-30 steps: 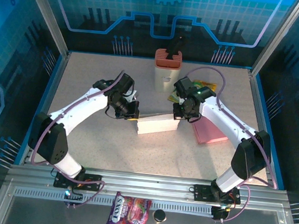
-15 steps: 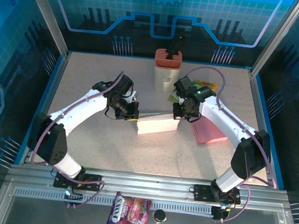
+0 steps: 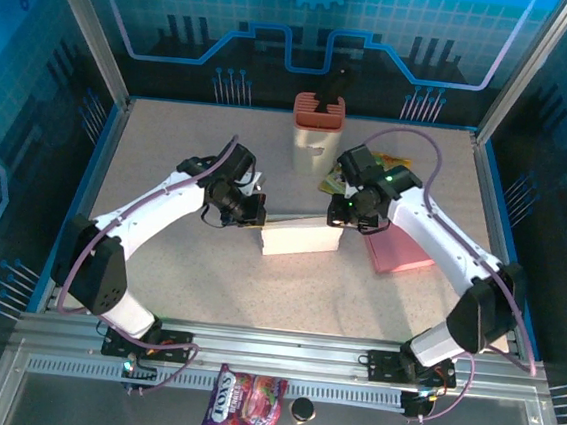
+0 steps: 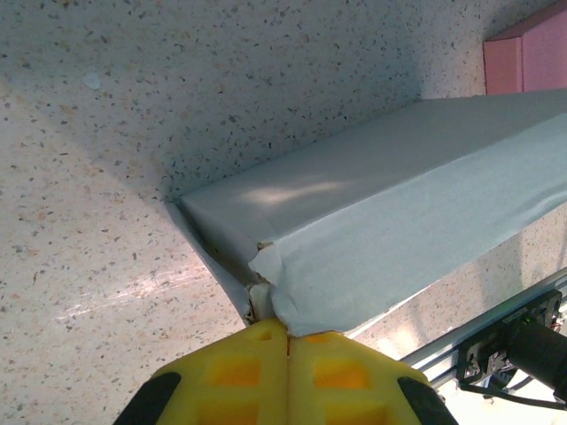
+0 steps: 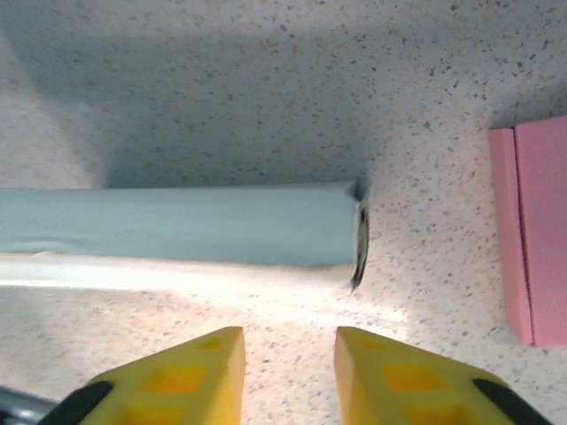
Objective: Fold the paper box
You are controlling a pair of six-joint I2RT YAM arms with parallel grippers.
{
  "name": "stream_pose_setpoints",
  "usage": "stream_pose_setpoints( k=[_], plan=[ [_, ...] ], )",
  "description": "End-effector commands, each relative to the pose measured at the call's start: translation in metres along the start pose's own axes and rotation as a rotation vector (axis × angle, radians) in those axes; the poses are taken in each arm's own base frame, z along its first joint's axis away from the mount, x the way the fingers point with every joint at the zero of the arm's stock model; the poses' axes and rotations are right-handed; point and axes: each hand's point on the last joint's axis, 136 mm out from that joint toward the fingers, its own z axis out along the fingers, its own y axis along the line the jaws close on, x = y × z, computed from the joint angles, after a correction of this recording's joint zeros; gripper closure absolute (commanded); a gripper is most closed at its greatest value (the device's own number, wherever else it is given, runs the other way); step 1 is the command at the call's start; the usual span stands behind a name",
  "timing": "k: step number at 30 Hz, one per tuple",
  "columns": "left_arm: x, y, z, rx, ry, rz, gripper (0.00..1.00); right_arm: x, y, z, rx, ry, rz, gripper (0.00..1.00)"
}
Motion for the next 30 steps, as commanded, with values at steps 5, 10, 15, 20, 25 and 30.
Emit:
stream_pose_setpoints(
  k=[5,10,15,20,25,30],
  plan=[
    [0.029,0.027,0.022,-0.114,0.110,-0.024,1.00,0.007,0.006,-0.036,-0.193,-0.087,0.492,0.41],
    [0.029,0.024,0.021,-0.118,0.104,-0.013,1.00,0.007,0.017,-0.020,-0.356,-0.038,0.827,0.34],
    [0.030,0.023,0.022,-0.127,0.102,0.003,1.00,0.001,0.019,-0.012,-0.354,-0.001,0.977,0.28],
    [0.031,0.023,0.022,-0.138,0.084,0.019,1.00,0.012,0.029,0.010,-0.295,0.121,1.147,0.26],
    [0.031,0.023,0.022,-0.158,0.063,0.044,1.00,0.010,0.043,0.015,-0.154,0.198,1.203,0.23],
    [0.031,0.024,0.023,-0.174,0.049,0.062,1.00,0.003,0.053,0.015,-0.068,0.229,1.198,0.21]
  ],
)
